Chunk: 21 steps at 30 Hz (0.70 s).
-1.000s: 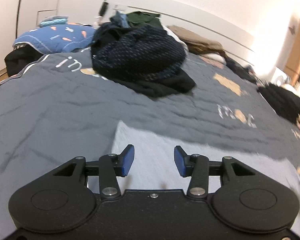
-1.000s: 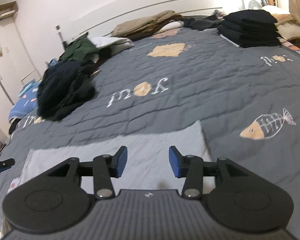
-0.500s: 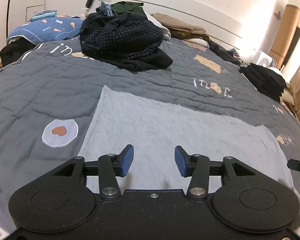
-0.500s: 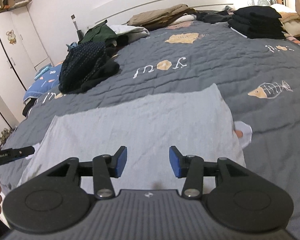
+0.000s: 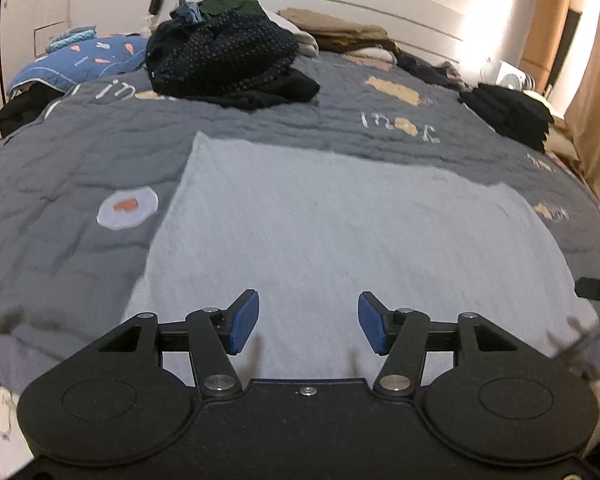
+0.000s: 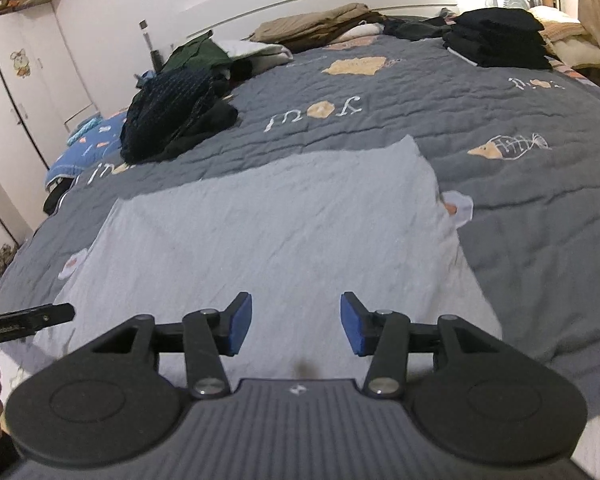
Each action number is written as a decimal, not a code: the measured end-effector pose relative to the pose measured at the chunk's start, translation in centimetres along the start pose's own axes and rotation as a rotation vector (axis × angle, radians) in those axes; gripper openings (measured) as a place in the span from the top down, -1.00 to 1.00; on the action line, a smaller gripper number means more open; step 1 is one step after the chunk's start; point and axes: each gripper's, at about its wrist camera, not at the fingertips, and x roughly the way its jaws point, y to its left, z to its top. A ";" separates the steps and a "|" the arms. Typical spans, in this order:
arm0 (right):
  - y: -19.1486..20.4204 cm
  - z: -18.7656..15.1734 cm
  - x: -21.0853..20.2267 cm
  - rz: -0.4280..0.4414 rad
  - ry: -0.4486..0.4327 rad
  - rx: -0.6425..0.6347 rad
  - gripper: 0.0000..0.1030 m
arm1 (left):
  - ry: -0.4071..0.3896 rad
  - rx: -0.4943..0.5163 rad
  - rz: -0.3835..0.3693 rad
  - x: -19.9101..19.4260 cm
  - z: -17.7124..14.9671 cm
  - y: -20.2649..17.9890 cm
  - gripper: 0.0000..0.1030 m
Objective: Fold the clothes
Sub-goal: 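Pull both grippers back to view the folded grey shirt rectangle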
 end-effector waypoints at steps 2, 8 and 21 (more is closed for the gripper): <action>0.3 -0.7 -0.3 0.005 0.007 -0.008 0.05 | 0.009 0.009 0.002 -0.2 -0.8 -0.4 -0.16; 0.5 -2.0 -0.9 0.008 0.030 -0.013 0.04 | 0.005 0.038 0.016 -1.5 -2.7 -1.5 -0.30; 1.4 -3.2 -2.1 0.016 0.023 -0.017 0.01 | 0.025 -0.021 0.042 -2.3 -4.6 -1.6 -0.30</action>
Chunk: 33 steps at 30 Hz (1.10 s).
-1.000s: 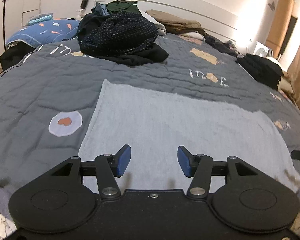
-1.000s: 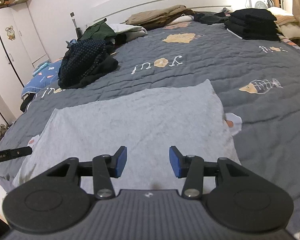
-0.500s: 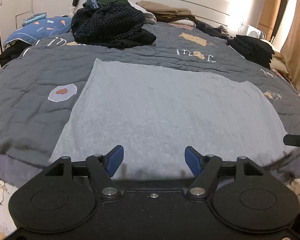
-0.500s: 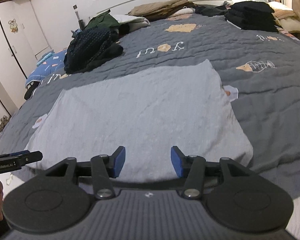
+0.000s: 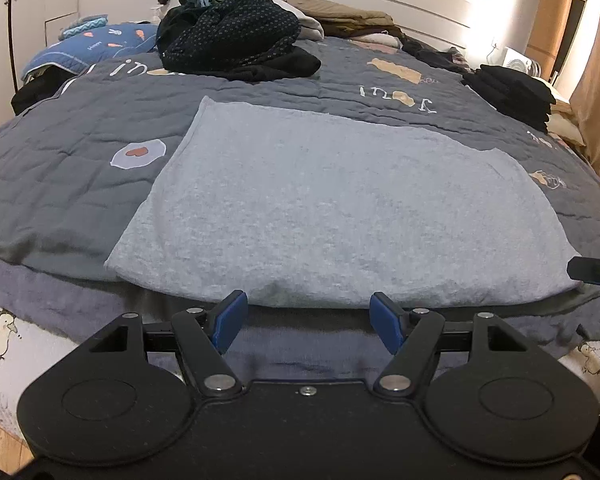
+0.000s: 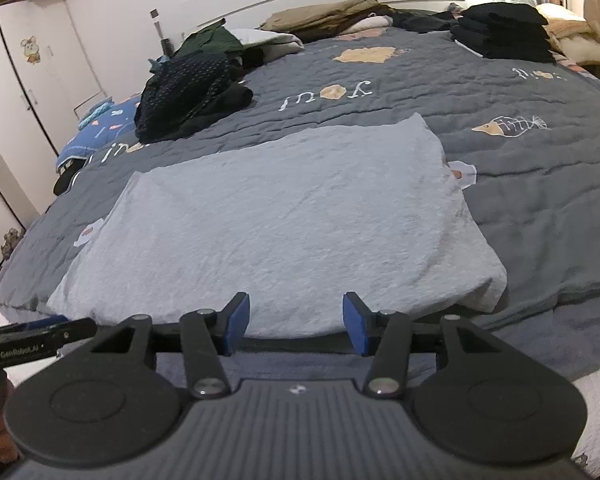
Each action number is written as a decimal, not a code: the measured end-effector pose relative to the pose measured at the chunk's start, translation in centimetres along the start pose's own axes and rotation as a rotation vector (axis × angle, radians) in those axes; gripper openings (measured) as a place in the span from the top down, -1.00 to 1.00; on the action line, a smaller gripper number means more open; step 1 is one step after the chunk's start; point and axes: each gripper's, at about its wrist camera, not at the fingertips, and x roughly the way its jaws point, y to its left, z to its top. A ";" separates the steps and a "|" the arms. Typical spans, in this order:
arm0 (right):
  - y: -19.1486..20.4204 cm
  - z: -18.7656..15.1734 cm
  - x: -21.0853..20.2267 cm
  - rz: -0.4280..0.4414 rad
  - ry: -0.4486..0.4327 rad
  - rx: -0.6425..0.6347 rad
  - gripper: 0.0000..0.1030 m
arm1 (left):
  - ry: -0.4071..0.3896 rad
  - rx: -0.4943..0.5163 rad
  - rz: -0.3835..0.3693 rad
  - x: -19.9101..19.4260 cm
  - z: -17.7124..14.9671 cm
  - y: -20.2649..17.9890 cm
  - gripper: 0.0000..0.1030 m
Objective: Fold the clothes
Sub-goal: 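Pull both grippers back to view the folded grey shirt rectangle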
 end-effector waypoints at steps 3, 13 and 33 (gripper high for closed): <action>0.0 -0.1 0.1 0.010 0.011 0.001 -0.01 | 0.001 -0.012 0.004 0.0 0.0 0.2 -0.30; 0.4 -0.2 0.3 -0.058 0.009 -0.024 -0.06 | 0.003 -0.044 0.023 0.2 0.2 0.6 -0.35; -0.8 0.6 0.3 -0.121 0.008 -0.034 -0.10 | -0.010 -0.063 0.024 0.7 0.3 0.0 -0.49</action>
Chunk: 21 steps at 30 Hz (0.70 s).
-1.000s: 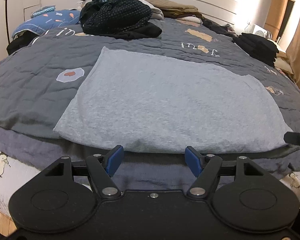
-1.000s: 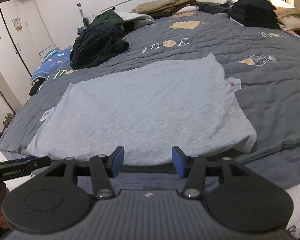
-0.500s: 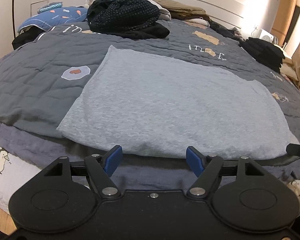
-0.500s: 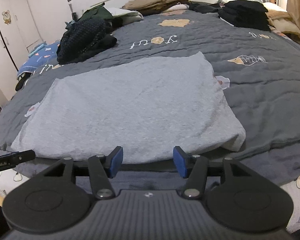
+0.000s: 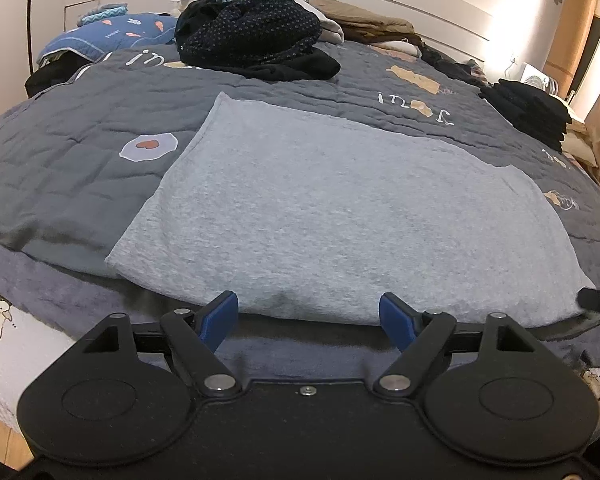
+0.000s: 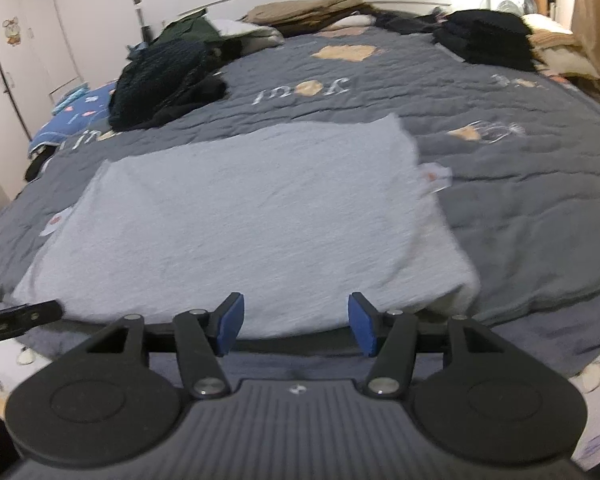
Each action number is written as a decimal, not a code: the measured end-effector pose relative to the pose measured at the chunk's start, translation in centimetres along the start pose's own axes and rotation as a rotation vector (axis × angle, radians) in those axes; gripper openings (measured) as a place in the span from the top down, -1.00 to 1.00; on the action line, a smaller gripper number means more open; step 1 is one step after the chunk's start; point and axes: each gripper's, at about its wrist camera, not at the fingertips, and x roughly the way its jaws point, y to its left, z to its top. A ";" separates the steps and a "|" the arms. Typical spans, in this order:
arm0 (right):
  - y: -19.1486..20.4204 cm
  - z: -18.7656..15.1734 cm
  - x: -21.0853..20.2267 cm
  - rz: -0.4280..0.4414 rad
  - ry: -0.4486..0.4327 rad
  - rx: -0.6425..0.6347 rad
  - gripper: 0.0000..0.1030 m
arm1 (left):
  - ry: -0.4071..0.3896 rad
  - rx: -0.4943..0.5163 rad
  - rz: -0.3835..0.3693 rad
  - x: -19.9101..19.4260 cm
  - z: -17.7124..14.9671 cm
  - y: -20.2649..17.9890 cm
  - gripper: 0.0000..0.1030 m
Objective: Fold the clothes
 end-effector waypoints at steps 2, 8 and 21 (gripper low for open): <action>-1.9 0.5 -0.4 -0.040 -0.021 0.025 -0.11 | 0.002 -0.005 -0.004 0.0 0.0 0.0 -0.50; -8.1 1.5 -1.3 -0.146 -0.062 0.152 -0.12 | 0.003 -0.006 -0.044 0.4 0.3 -0.9 -0.50; -15.1 -1.6 2.0 0.074 0.103 0.705 -0.12 | -0.008 0.068 -0.140 1.4 0.5 -6.0 -0.51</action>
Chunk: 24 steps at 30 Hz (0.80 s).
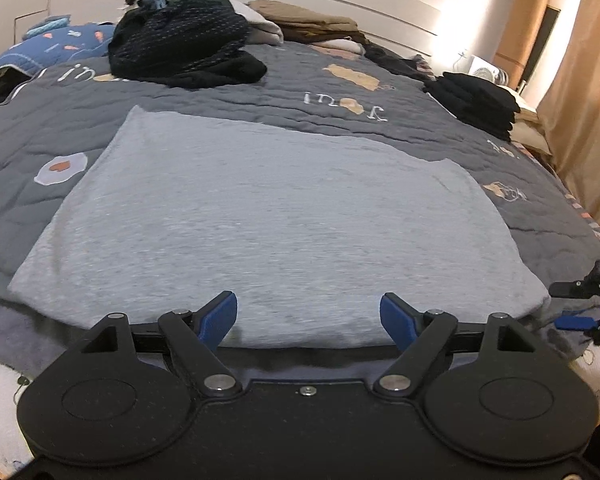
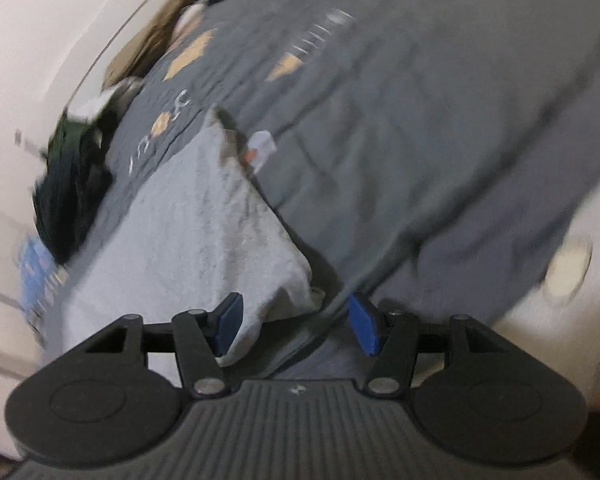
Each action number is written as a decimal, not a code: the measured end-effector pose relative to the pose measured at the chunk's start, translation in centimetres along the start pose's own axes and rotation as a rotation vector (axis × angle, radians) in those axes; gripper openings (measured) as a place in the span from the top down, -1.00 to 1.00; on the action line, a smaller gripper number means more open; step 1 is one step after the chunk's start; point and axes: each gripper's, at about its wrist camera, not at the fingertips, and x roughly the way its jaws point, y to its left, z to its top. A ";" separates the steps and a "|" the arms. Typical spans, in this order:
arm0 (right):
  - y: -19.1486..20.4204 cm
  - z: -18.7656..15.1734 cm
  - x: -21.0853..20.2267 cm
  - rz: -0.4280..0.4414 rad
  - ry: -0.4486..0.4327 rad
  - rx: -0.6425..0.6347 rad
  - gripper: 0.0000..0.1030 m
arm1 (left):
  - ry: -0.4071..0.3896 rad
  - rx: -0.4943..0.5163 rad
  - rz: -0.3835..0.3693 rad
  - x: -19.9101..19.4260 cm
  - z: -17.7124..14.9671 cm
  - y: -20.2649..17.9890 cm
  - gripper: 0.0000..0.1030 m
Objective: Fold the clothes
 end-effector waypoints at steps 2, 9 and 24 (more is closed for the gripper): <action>-1.2 0.0 0.2 0.040 0.019 0.111 -0.12 | 0.001 0.003 0.001 0.2 0.0 -0.2 -0.51; -1.7 -0.1 1.6 0.161 0.054 0.302 -0.13 | 0.006 0.051 0.015 0.7 -0.1 -1.1 -0.51; -0.5 0.1 2.7 0.124 -0.032 0.270 0.85 | 0.017 0.086 0.026 1.1 -0.5 -1.7 -0.55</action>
